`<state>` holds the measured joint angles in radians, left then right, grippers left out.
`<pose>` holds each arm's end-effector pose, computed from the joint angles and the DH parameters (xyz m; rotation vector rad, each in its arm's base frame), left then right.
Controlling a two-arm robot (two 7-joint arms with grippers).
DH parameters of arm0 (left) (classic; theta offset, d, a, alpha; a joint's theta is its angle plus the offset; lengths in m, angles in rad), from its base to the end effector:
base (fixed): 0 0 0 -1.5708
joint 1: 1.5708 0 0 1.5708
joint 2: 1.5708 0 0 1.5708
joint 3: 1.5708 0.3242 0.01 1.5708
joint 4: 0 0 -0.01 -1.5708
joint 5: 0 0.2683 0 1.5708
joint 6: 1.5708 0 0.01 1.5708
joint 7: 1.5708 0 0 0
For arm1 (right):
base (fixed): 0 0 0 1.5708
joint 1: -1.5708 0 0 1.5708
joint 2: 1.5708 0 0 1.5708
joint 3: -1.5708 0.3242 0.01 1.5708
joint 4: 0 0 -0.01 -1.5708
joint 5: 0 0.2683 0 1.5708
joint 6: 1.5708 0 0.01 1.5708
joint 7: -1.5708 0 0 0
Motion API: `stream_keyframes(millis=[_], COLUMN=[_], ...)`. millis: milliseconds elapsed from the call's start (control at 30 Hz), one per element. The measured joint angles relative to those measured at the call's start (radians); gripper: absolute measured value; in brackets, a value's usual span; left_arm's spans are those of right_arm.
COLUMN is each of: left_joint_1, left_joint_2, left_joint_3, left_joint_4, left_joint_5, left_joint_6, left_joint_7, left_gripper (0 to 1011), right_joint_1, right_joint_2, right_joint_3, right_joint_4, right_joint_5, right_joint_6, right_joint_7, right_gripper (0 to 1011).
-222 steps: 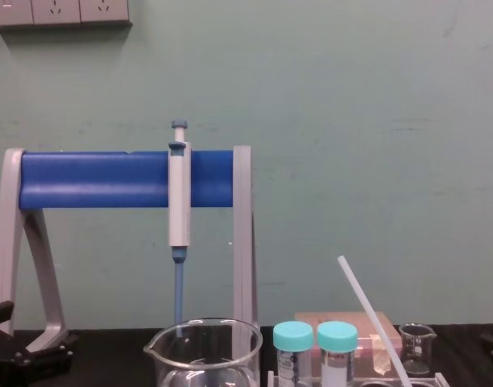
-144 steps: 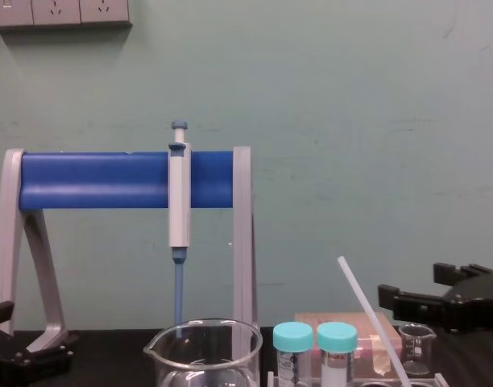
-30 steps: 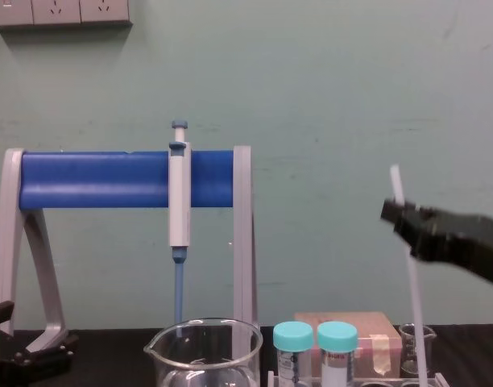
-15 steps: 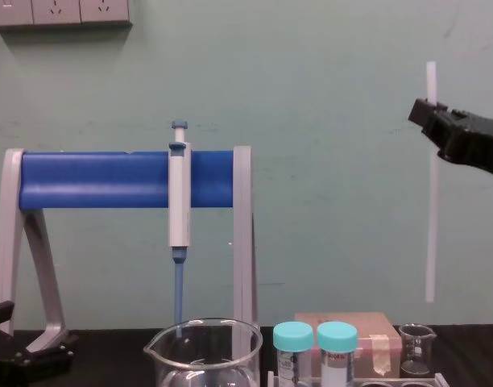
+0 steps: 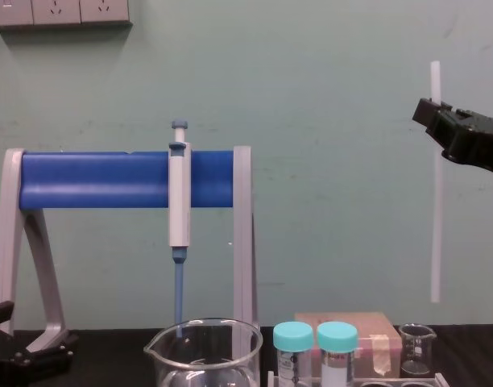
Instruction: Pick up the stirring rod with one hand, then place it down.
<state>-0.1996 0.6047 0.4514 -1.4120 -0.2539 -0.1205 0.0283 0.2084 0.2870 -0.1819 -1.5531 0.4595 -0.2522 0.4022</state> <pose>0.3254 0.1128 -0.3221 0.3045 -0.2851 1.2480 0.3470 -0.0465 -0.2716 0.3678 -0.2258 -0.9911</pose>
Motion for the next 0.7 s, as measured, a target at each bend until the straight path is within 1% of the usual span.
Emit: stream_keyframes(millis=[700], left_joint_1=[0.0], left_joint_2=[0.0], left_joint_3=[0.0], left_joint_4=[0.0], left_joint_5=[0.0], left_joint_6=[0.0], left_joint_7=[0.0], left_gripper=[1000], right_joint_1=[-0.007], right_joint_2=[-0.001], right_joint_3=[-0.003], right_joint_4=[0.001], right_joint_5=[-0.009], right_joint_6=[0.005], right_joint_7=[-0.001], right_gripper=[72])
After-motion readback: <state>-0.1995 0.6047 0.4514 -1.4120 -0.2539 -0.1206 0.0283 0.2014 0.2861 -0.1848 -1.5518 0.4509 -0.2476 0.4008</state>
